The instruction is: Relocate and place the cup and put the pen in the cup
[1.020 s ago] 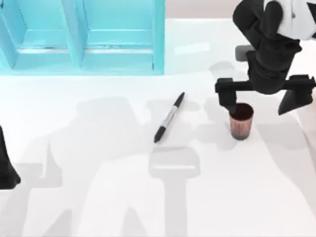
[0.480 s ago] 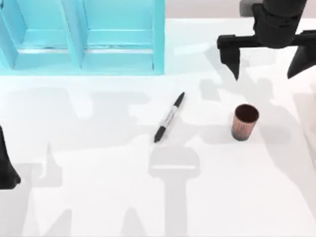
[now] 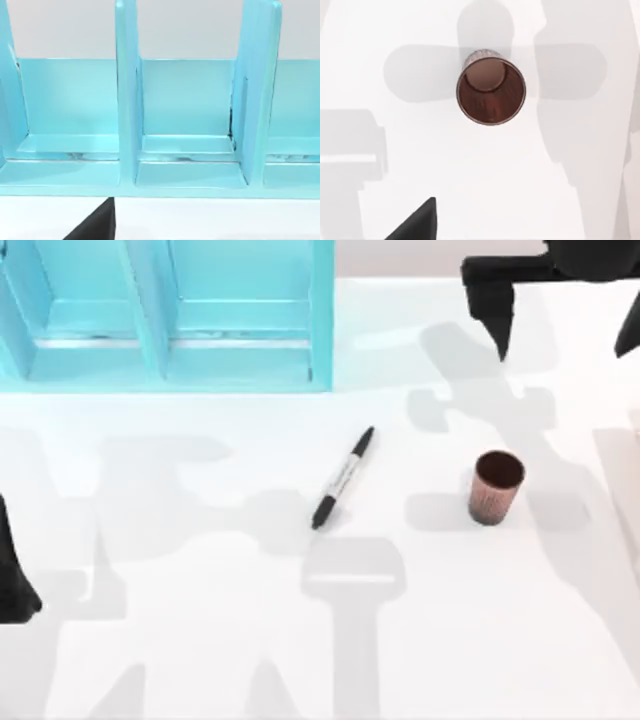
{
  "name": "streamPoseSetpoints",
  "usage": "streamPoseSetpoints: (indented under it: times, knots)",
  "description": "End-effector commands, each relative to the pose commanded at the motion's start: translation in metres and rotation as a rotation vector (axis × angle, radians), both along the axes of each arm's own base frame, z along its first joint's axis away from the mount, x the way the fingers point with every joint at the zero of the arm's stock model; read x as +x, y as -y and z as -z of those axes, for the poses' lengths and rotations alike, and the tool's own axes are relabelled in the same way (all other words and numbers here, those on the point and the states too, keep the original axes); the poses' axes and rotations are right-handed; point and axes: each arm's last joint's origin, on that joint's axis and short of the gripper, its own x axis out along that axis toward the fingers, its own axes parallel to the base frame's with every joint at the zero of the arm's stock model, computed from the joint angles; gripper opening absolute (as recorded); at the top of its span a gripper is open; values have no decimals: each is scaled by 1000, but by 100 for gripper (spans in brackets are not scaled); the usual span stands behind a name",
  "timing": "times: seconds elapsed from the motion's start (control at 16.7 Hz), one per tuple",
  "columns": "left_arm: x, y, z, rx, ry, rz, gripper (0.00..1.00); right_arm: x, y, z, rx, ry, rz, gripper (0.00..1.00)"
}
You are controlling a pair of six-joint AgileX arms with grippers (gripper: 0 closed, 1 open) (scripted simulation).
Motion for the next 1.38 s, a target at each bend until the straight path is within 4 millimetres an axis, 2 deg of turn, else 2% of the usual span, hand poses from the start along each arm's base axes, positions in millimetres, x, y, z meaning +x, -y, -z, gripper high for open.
streamPoseSetpoints:
  times: [0.24,0.48,0.72,0.9,1.38]
  knots:
    - [0,0,0,0,0,0,100,-1,-1,-1,2,4,-2,100]
    - [0,0,0,0,0,0,100,6,-16,13,33,28,56,100]
    - [0,0,0,0,0,0,100,15,-41,38,85,54,139,100]
    - [0,0,0,0,0,0,100,19,-58,64,119,27,203,100]
    - [0,0,0,0,0,0,100,21,-103,126,212,-12,373,100]
